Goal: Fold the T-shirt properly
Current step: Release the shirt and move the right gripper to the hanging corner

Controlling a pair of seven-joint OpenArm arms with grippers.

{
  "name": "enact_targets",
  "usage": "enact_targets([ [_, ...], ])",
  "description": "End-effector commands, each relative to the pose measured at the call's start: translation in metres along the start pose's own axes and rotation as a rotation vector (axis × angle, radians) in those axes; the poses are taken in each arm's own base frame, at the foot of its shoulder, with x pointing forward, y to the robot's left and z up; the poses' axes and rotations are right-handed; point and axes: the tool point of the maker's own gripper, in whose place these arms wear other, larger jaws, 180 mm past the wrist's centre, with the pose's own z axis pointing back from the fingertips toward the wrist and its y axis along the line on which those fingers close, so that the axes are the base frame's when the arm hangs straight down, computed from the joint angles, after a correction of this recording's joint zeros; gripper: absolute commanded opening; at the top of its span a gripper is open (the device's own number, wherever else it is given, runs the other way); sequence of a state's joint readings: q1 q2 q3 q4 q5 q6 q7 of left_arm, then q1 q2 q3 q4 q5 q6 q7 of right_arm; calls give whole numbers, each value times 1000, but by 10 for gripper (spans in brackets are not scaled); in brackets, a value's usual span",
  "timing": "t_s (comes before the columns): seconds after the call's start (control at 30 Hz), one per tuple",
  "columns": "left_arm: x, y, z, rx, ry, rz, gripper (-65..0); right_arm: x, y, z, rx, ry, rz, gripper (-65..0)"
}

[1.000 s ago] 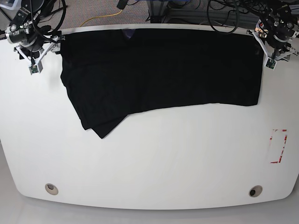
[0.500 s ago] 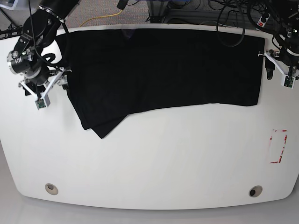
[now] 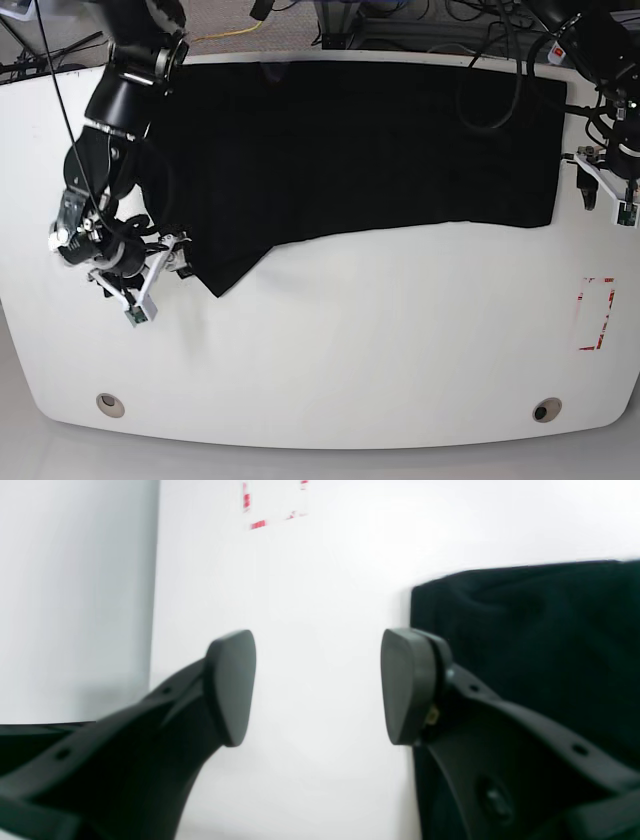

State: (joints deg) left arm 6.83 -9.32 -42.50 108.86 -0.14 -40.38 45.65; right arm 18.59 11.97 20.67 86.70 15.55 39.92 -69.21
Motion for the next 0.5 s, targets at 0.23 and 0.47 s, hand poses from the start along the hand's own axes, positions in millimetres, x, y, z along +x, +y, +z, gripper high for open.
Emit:
enact_targets([
  [0.23,1,5,-6,0,-10,16,-283,55,3,-54,106,-68,14,-162],
  [0.47,-4,3,-8,-8,4,22,-283,57,6,-83,150,-72,-19,-162],
])
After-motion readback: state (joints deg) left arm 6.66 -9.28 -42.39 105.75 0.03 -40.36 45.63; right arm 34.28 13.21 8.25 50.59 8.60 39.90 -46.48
